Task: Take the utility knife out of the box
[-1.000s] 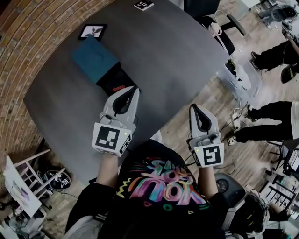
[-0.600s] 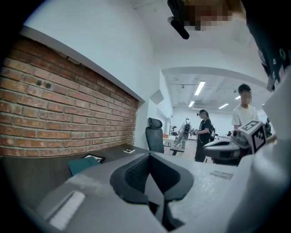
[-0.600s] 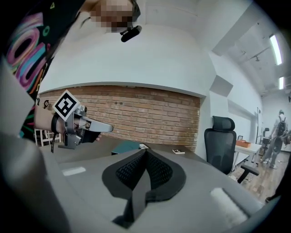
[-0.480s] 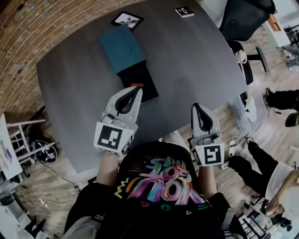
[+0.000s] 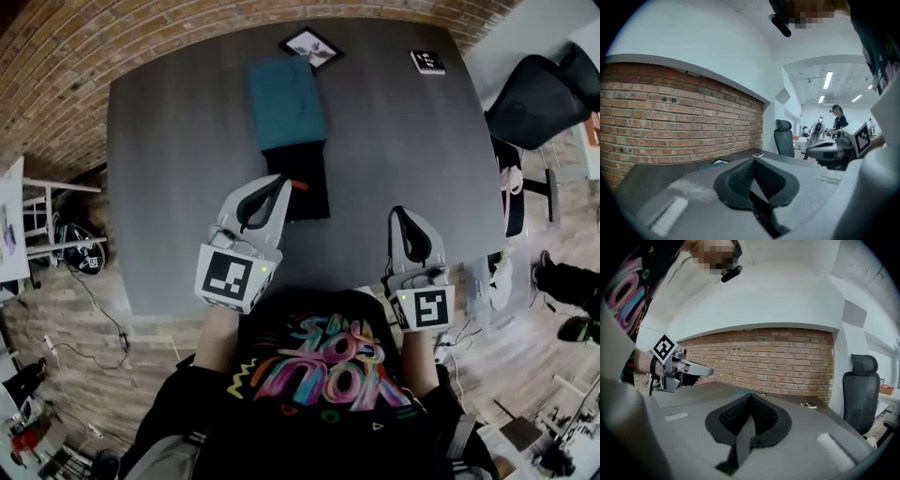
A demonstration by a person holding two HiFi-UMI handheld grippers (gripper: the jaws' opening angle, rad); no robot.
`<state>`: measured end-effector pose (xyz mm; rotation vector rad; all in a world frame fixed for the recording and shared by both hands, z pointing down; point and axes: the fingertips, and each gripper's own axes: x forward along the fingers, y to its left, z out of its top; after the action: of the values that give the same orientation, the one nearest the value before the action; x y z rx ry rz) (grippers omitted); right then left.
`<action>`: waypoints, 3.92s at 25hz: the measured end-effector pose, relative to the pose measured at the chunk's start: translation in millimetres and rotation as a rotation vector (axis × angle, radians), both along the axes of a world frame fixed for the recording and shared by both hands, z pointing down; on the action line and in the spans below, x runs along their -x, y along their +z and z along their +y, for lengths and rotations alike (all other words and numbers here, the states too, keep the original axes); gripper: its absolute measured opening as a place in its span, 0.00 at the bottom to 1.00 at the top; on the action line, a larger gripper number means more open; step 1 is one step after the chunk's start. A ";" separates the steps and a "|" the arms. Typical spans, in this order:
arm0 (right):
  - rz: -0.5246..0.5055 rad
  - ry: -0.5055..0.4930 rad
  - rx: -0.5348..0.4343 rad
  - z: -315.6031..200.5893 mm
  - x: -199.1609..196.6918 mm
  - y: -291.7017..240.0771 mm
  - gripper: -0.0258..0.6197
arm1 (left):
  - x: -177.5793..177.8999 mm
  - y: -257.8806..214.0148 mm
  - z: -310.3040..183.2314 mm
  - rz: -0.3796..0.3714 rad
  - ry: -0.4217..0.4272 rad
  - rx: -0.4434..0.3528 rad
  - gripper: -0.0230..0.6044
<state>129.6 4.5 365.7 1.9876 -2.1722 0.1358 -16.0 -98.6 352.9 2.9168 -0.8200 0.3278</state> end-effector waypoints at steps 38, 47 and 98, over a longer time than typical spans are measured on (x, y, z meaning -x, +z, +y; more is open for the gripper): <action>-0.092 -0.431 -0.049 -80.7 24.7 1.4 0.04 | 45.1 30.6 -5.3 -0.167 -0.319 0.025 0.04; -0.105 -0.418 -0.052 -79.6 18.1 0.8 0.04 | 24.0 51.3 -8.6 -0.273 -0.225 0.018 0.04; -0.193 -0.385 0.071 -82.8 2.0 34.6 0.04 | -16.6 209.5 -21.0 -0.984 0.416 0.022 0.34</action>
<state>127.6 -78.2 400.3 1.5386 -2.5836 0.3533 0.6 -119.6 562.4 2.7654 -0.2093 1.8526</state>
